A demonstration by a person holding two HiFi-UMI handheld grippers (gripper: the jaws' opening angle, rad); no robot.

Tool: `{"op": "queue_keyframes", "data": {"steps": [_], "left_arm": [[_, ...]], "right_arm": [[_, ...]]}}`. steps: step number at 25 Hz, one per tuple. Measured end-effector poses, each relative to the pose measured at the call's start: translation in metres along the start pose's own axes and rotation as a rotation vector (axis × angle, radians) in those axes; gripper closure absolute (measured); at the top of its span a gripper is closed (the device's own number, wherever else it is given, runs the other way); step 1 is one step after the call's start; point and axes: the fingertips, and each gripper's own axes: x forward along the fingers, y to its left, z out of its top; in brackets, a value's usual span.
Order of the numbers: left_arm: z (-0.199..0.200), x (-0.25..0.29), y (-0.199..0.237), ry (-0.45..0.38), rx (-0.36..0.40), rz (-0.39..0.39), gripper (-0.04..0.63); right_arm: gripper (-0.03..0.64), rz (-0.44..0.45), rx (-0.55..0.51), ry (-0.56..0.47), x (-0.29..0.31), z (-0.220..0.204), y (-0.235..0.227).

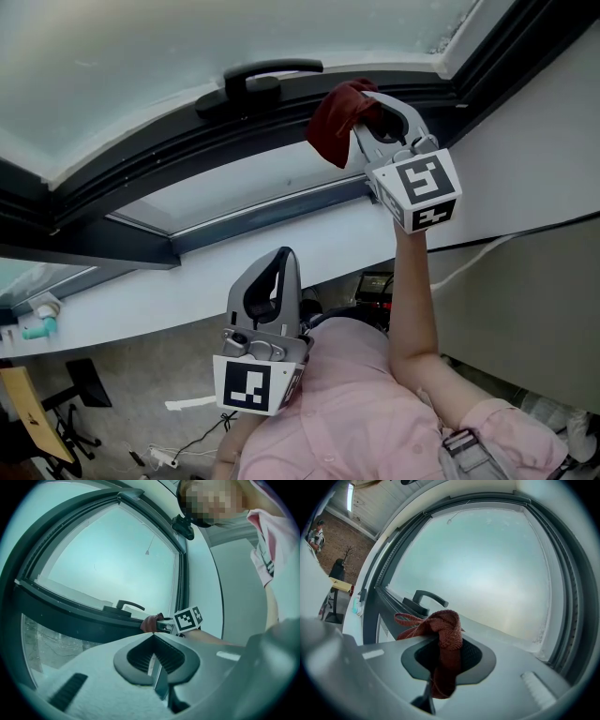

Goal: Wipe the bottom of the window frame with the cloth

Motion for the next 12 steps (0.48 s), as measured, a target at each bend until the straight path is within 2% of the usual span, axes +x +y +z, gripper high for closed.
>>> {"op": "queue_keyframes", "data": {"steps": [12], "left_arm": [[0.001, 0.02, -0.019, -0.023, 0.023, -0.023, 0.601]], "right_arm": [[0.555, 0.014, -0.003, -0.01, -0.007, -0.007, -0.016]]}}
